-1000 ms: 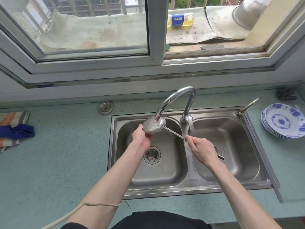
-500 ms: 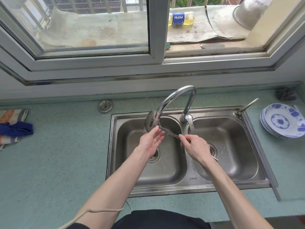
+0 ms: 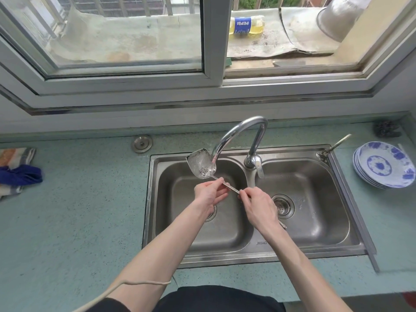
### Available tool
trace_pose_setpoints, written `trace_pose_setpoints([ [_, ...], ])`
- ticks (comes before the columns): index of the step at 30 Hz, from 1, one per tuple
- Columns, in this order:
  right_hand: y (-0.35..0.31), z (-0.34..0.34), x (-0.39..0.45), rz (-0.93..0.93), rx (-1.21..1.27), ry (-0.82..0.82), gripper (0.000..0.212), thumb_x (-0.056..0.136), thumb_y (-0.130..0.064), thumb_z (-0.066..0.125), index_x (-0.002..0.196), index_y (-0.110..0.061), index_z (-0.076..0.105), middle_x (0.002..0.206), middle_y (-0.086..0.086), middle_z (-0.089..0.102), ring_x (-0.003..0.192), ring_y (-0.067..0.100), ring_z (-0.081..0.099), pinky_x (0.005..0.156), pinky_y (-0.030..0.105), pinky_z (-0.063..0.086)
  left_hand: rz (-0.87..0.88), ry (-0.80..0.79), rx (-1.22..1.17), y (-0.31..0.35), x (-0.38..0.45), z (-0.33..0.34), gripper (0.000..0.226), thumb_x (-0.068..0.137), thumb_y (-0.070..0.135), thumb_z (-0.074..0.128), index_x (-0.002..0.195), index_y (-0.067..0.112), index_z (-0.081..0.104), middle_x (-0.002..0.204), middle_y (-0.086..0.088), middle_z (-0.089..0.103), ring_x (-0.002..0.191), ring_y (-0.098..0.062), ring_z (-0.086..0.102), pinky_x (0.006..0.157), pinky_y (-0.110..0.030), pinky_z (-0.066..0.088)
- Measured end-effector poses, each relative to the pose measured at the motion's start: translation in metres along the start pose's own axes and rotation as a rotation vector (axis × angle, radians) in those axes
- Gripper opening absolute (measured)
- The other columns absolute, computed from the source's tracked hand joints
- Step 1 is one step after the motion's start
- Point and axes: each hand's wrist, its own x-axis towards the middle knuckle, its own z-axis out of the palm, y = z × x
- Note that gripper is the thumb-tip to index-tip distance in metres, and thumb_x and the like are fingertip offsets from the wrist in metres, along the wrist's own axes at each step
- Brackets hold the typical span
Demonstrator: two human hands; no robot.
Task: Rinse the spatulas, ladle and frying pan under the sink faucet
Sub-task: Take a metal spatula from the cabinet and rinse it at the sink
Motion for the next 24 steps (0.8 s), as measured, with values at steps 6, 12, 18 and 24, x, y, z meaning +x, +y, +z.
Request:
trace_pose_setpoints([
  [6, 0.013, -0.004, 0.003, -0.083, 0.166, -0.048, 0.027, 0.107, -0.027, 0.048, 0.112, -0.015, 0.071, 0.108, 0.009, 0.065, 0.106, 0.029, 0.063, 0.092, 0.04, 0.047, -0.03, 0.023, -0.052, -0.004, -0.001, 0.005, 0.007, 0.098, 0.006, 0.066, 0.094, 0.001, 0.064, 0.081, -0.015, 0.075, 0.067, -0.023, 0.076, 0.059, -0.03, 0.062],
  [12, 0.039, -0.02, 0.042, -0.134, -0.12, 0.061, 0.05, 0.108, -0.021, 0.038, 0.156, -0.011, 0.039, 0.16, 0.009, 0.042, 0.15, 0.026, 0.036, 0.121, 0.041, 0.033, -0.028, 0.064, -0.124, -0.002, -0.002, 0.005, 0.013, 0.098, -0.003, 0.062, 0.084, -0.002, 0.062, 0.077, -0.018, 0.066, 0.071, -0.029, 0.068, 0.052, -0.03, 0.061],
  [18, 0.046, -0.009, 0.062, -0.157, -0.417, -0.142, 0.066, 0.106, -0.02, 0.032, 0.165, -0.007, 0.006, 0.174, 0.007, 0.006, 0.159, 0.021, 0.012, 0.126, 0.038, 0.023, -0.006, 0.079, -0.151, -0.001, -0.001, 0.007, 0.012, 0.097, -0.003, 0.062, 0.085, -0.004, 0.061, 0.077, -0.019, 0.066, 0.071, -0.03, 0.068, 0.054, -0.032, 0.062],
  [24, 0.044, -0.003, 0.057, -0.09, -0.493, -0.257, 0.082, 0.101, -0.02, 0.042, 0.164, -0.01, -0.008, 0.172, 0.004, -0.016, 0.16, 0.018, 0.002, 0.127, 0.04, 0.02, -0.009, 0.063, -0.175, 0.0, -0.003, 0.007, 0.007, 0.098, -0.002, 0.061, 0.092, -0.005, 0.062, 0.081, -0.02, 0.066, 0.073, -0.028, 0.068, 0.056, -0.032, 0.063],
])
